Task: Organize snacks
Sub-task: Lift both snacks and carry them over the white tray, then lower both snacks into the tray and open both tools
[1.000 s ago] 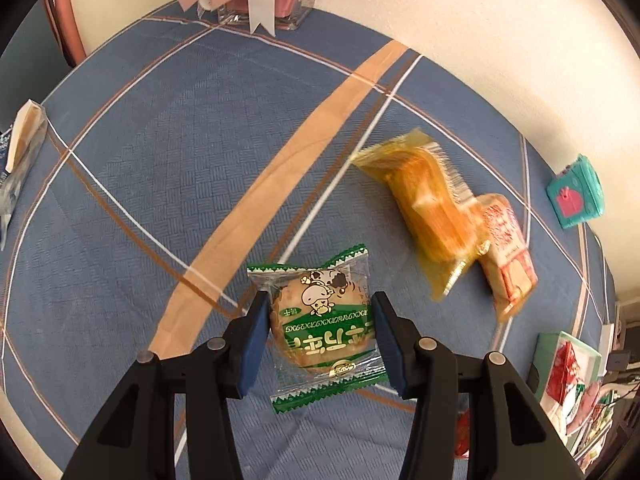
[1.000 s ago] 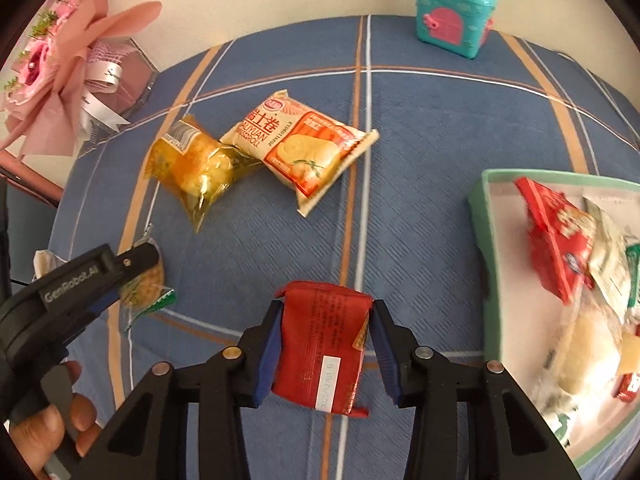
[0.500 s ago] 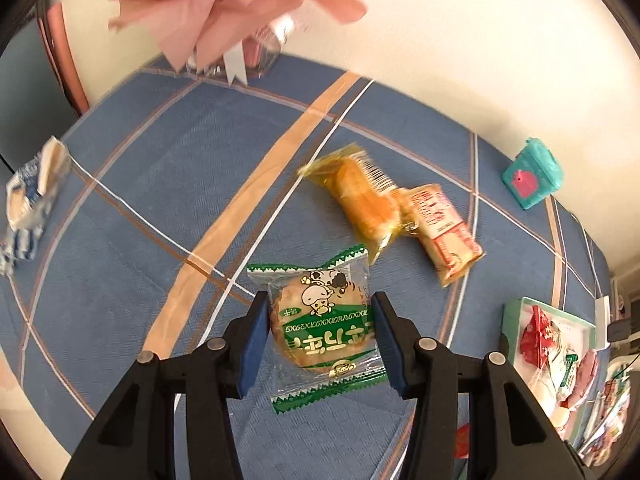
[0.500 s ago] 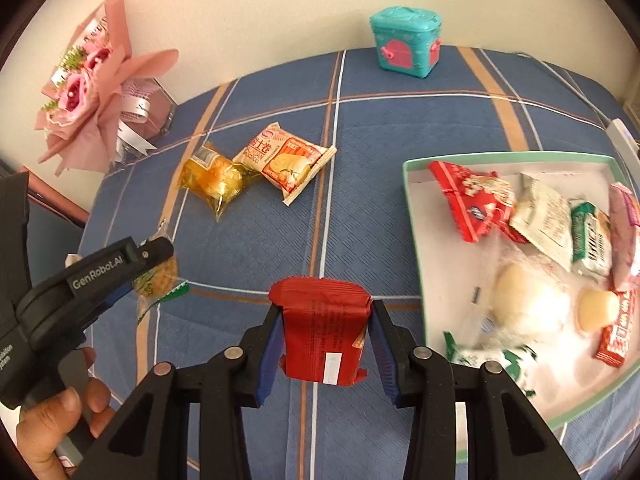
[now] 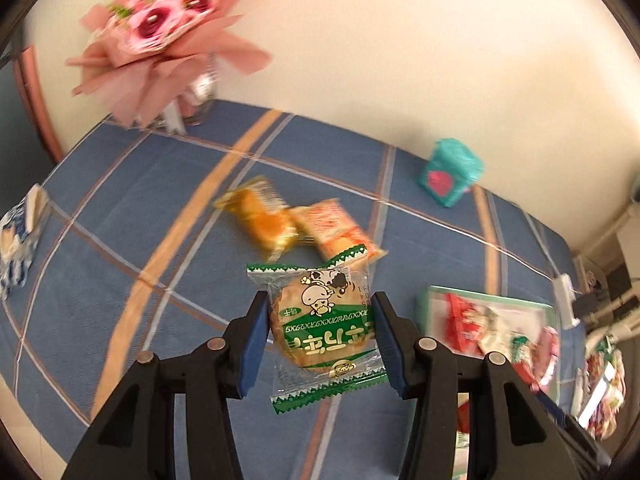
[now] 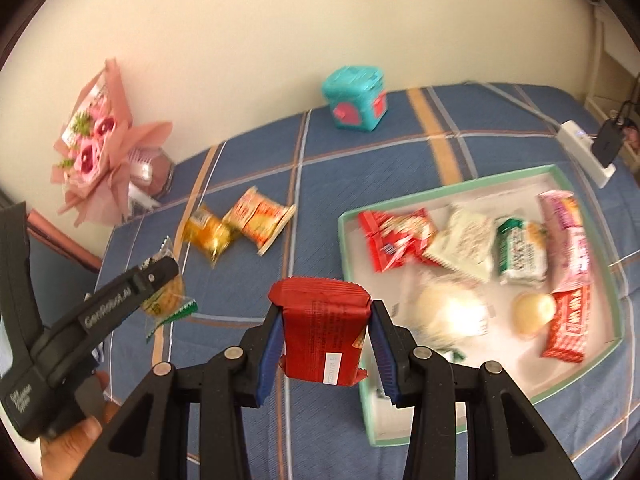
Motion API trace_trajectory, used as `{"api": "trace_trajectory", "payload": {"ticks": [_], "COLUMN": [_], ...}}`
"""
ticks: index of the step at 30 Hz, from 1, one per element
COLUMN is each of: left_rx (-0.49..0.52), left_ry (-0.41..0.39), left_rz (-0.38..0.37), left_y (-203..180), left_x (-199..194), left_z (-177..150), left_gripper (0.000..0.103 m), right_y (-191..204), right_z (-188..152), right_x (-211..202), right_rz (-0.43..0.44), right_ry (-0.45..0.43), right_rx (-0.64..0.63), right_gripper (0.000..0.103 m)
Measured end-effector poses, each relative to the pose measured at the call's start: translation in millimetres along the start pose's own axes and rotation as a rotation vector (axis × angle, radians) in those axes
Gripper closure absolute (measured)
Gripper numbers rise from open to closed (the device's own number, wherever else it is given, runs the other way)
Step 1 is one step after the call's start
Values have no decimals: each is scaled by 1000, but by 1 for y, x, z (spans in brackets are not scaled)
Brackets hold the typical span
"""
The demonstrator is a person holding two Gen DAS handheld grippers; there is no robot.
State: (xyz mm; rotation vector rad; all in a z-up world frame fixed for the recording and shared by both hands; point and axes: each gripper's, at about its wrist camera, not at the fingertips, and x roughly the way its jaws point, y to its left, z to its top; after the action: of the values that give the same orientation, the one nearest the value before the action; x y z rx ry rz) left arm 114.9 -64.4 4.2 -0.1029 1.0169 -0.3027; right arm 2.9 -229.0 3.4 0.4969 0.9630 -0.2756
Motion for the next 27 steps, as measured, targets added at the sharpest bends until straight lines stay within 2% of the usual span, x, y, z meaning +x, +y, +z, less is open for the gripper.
{"api": "trace_trajectory", "payload": {"ticks": [11,18,27], "left_rx": [157,296,360], "left_ry": [-1,15,62], "left_rz": [-101,-141,-156], "left_y": [-81,-138,-174], "left_x": [-9,-3,24], "left_z": [-14,-36,-56], "left_gripper": [51,51,51], "right_y": [-76,-129,-156], "right_z": [23,30,30], "right_x": [-35,-43,-28], "right_rz": [-103,-167,-202], "right_ry": [-104,-117,-66], "right_rx": [153,259,286], "right_gripper": [59,59,59]}}
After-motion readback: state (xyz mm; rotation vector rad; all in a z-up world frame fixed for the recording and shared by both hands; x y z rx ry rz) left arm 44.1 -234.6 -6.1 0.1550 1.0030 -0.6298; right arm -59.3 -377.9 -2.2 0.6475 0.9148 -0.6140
